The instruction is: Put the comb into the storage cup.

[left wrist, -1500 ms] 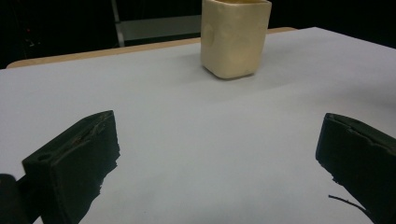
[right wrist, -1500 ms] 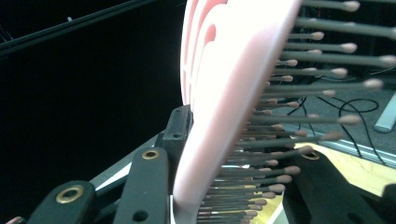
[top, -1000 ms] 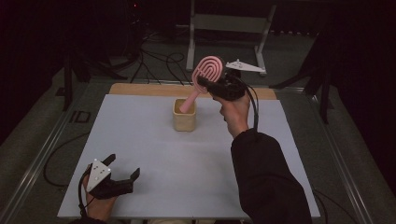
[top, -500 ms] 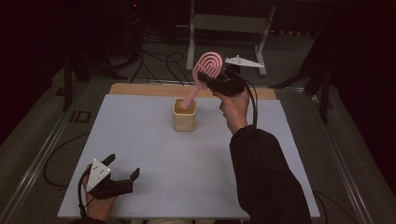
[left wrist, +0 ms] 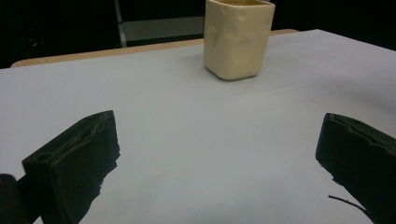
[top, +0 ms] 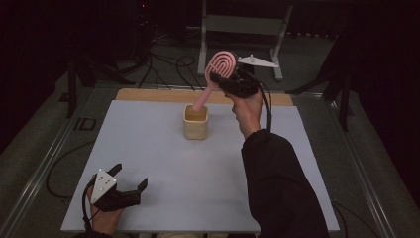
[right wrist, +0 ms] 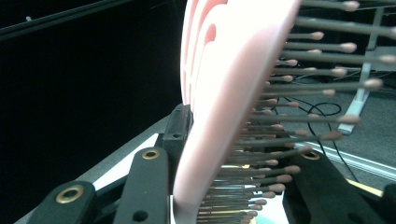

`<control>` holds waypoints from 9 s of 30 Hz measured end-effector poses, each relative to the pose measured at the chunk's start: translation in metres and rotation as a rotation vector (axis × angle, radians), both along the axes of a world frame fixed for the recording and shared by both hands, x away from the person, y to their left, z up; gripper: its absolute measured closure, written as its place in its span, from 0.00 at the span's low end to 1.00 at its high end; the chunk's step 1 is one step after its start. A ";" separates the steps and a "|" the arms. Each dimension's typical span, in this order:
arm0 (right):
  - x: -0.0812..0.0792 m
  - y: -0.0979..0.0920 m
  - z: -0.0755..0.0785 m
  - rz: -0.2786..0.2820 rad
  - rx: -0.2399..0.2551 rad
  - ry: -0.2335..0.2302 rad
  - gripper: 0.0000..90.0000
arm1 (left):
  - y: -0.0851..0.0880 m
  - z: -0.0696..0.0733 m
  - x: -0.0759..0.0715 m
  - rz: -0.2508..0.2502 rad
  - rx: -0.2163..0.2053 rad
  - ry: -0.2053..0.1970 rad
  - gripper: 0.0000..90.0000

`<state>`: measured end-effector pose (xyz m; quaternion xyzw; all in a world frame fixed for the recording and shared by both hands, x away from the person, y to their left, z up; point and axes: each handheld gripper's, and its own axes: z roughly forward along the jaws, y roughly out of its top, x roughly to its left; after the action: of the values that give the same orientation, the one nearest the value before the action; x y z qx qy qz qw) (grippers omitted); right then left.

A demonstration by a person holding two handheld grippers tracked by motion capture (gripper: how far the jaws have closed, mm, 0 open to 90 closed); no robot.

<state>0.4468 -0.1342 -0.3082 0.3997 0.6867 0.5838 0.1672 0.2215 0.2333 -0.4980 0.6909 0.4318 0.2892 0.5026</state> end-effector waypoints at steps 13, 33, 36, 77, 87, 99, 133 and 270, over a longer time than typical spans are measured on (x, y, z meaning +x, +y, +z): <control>0.009 -0.001 -0.007 -0.029 0.011 0.032 0.71 | 0.001 0.000 0.000 0.001 0.004 0.001 0.00; 0.015 0.004 -0.017 -0.038 0.010 0.057 0.71 | 0.001 0.000 0.000 -0.001 0.001 0.000 0.00; 0.015 0.005 -0.018 -0.038 0.010 0.059 0.71 | 0.001 0.000 0.000 -0.001 0.003 0.000 0.00; 0.018 0.019 -0.034 -0.033 -0.015 0.084 0.71 | 0.002 0.000 0.000 -0.001 0.003 0.000 0.00; 0.018 0.023 -0.037 -0.032 -0.022 0.087 0.71 | 0.002 0.000 -0.001 0.000 0.001 -0.003 0.00; 0.018 0.029 -0.045 -0.030 -0.035 0.099 0.71 | 0.002 0.000 -0.001 0.002 -0.002 -0.002 0.00; 0.020 0.039 -0.063 -0.018 -0.079 0.125 0.71 | 0.002 0.000 0.000 0.000 0.001 0.000 0.00; 0.037 0.057 -0.113 -0.079 -0.193 0.218 0.58 | 0.004 0.000 -0.003 0.008 -0.012 0.000 0.00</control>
<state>0.4836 -0.0770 -0.4214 0.4693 0.7375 0.4612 0.1520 0.2182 0.2377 -0.4985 0.6863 0.4363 0.2884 0.5054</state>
